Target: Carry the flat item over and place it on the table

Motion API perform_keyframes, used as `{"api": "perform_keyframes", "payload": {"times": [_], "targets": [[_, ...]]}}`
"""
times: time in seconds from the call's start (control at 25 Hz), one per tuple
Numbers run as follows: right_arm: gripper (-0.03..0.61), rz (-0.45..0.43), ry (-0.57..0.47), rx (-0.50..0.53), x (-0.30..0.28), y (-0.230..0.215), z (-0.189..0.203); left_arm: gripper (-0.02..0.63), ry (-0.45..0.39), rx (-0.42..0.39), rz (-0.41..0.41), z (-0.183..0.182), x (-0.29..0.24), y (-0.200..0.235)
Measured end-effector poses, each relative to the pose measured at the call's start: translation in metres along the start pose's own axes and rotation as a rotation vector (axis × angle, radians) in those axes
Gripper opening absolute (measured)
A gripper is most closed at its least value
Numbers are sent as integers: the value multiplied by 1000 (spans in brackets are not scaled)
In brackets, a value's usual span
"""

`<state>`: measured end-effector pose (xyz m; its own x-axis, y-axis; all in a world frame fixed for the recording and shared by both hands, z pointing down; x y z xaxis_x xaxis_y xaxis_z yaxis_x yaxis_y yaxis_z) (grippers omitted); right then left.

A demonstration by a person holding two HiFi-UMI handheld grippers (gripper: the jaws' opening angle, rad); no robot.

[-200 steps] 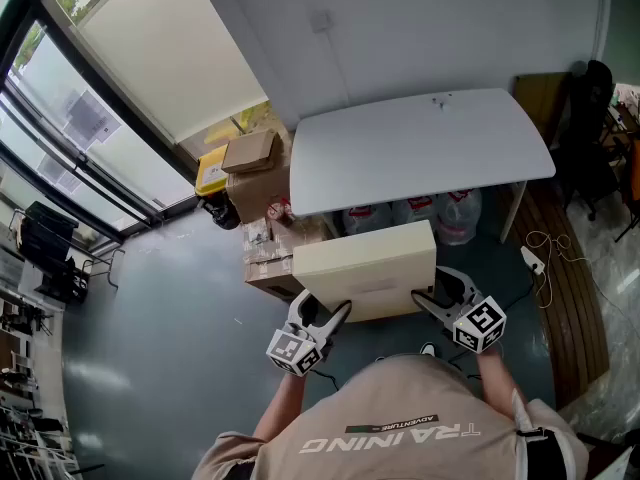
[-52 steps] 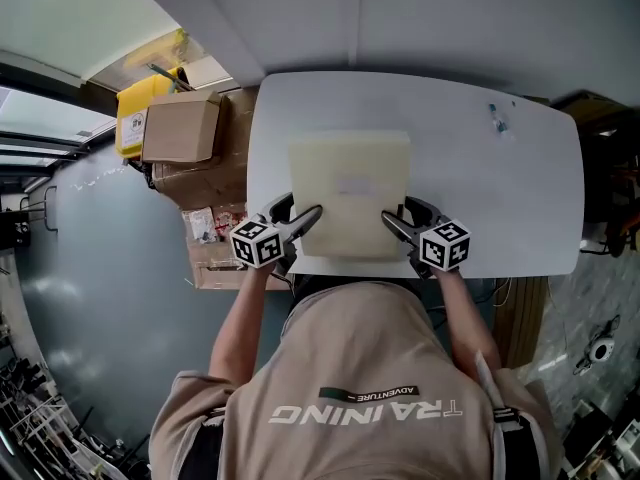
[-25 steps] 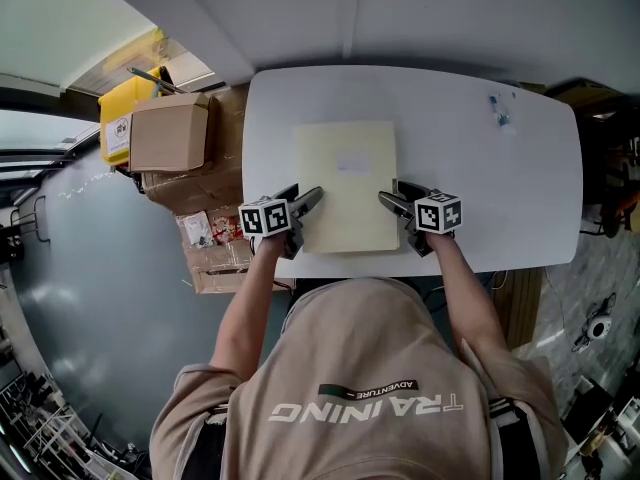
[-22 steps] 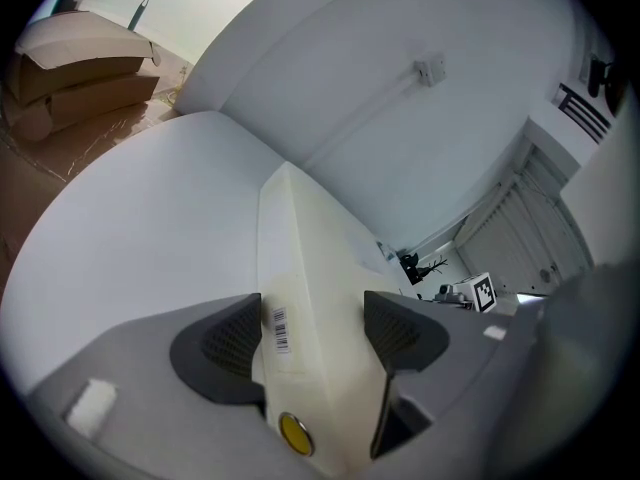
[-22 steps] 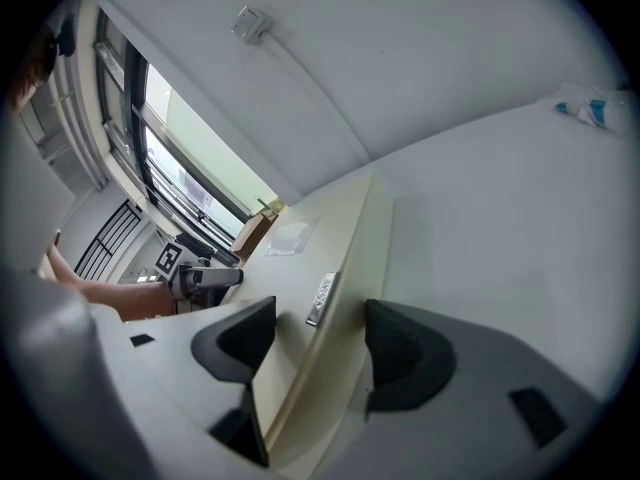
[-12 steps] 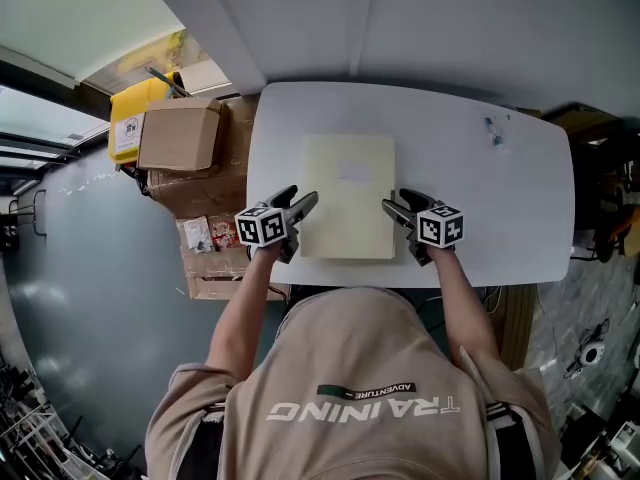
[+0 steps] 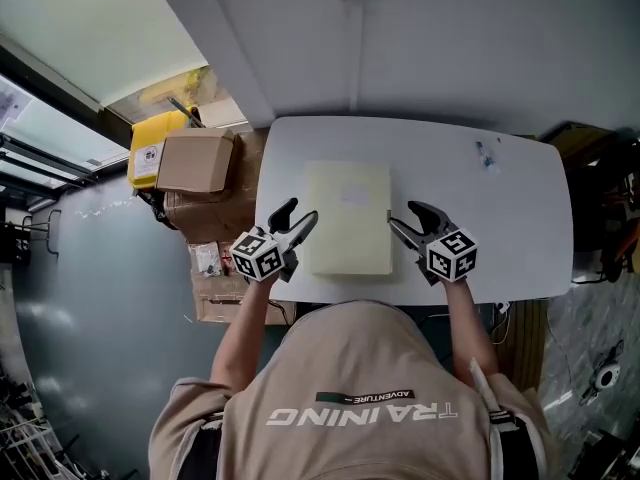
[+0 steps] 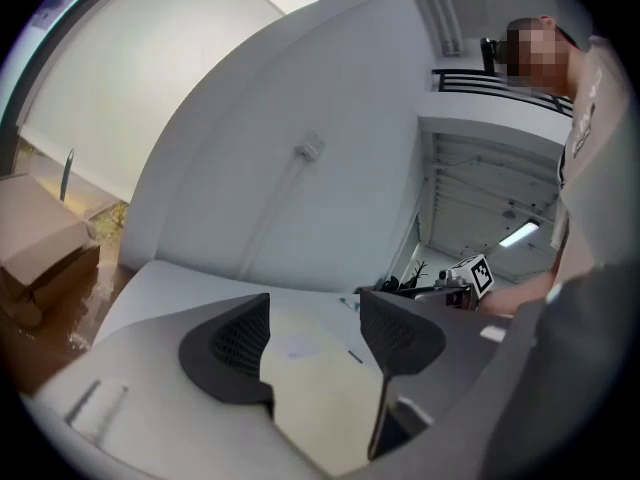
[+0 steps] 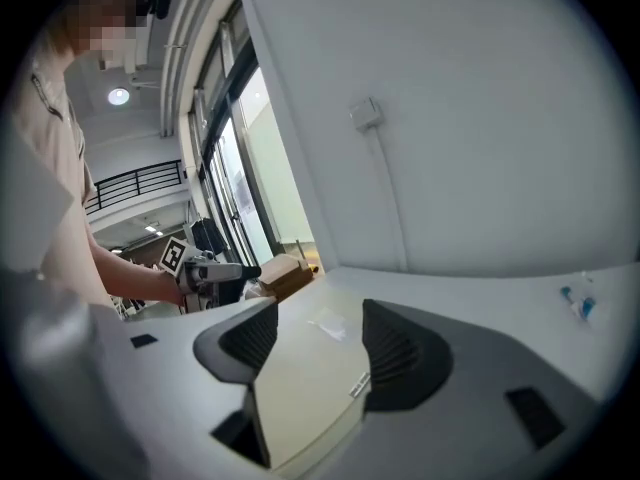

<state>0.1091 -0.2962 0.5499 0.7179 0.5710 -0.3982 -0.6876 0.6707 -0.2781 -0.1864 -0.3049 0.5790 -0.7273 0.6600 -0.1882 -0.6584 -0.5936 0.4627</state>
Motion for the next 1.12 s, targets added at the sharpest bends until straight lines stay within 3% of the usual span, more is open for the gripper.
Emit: {"api": "perform_keyframes", "payload": {"times": [0.08, 0.2, 0.28, 0.48, 0.76, 1.12], "targets": [[236, 12, -67, 44, 11, 10, -21, 281, -37, -58, 11, -19, 3, -15], [92, 48, -169, 93, 25, 18, -47, 259, -73, -157, 15, -46, 4, -36], [41, 67, -233, 114, 33, 22, -62, 237, -85, -240, 8, -62, 6, -50], [20, 105, -365, 187, 53, 34, -104, 26, -199, -442, -58, -110, 16, -86], [20, 142, -455, 248, 72, 53, -153, 6, -235, -453, -200, -154, 22, -115], [20, 136, -445, 291, 78, 62, -167, 6, -218, -443, -222, -170, 15, -119]]}}
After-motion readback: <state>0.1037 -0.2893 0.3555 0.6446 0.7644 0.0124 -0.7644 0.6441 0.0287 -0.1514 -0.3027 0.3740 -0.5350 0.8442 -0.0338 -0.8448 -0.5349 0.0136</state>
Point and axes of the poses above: the fingertips, and each gripper's own axes: x backward along the fingers, y to its left, z out of its underside, the point moved 6 cm from there along x, backward along the fingers, and after that the axes turned 1 degree about z, right-handed, at the moved point
